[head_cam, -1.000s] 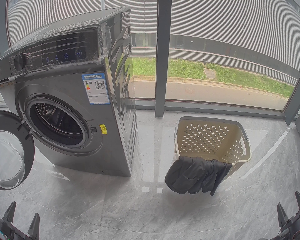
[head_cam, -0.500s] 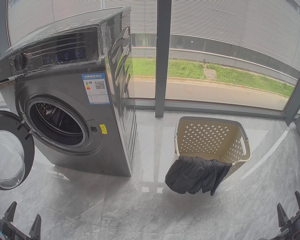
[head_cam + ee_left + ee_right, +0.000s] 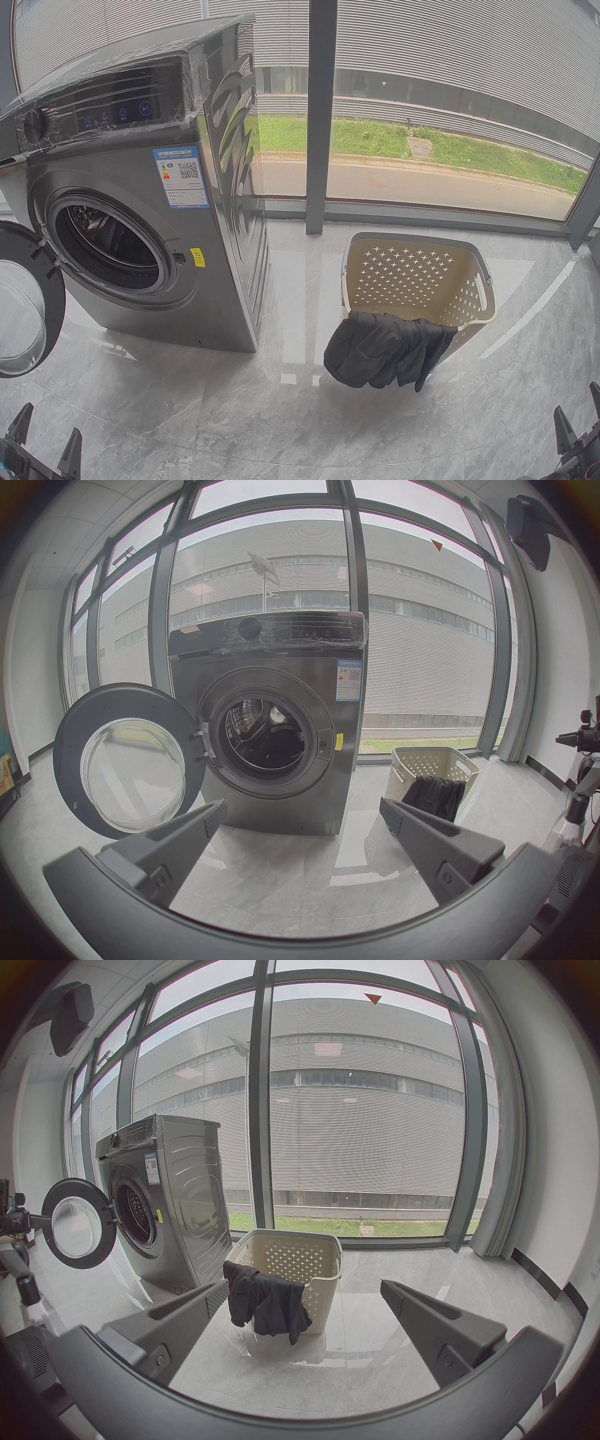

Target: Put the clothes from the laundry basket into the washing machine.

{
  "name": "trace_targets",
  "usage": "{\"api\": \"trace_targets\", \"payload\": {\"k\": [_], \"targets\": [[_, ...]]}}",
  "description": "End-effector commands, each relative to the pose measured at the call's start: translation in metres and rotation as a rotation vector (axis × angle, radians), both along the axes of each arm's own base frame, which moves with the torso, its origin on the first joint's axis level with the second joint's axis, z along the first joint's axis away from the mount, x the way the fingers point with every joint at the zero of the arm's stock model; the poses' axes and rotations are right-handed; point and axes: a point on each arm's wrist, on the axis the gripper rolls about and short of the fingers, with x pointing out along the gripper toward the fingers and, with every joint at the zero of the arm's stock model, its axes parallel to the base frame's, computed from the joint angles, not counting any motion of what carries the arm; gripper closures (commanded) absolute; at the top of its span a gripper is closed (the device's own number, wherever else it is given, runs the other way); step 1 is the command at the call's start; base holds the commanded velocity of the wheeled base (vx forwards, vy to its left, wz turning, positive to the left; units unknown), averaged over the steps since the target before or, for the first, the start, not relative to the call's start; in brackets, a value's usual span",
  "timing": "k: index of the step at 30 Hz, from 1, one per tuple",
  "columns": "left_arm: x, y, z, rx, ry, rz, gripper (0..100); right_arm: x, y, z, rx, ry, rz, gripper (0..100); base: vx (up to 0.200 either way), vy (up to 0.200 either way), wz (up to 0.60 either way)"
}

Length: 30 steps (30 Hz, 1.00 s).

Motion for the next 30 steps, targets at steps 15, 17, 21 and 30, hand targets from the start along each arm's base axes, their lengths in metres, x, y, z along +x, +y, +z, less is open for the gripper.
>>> {"api": "trace_targets", "payload": {"k": [15,17,21,30], "targets": [[0.0003,0.0000,-0.0052,-0.013,0.005,-0.003,0,0.0012,0.0000,-0.0048,0.000,0.016,0.000,0,0.000,0.000,0.00],[0.0003,0.0000,-0.0052,-0.013,0.005,-0.002,0,0.0012,0.0000,-0.0046,0.000,0.015,-0.002,0,0.200,0.000,0.00],[0.0003,0.0000,-0.0052,-0.013,0.005,-0.002,0,0.0012,0.0000,-0.0048,0.000,0.016,0.000,0,0.200,0.000,0.00],[0.0002,0.0000,-0.0052,-0.009,0.003,-0.002,0,0.0012,0.0000,-0.0048,0.000,0.016,0.000,0,0.067,0.000,0.00]]}}
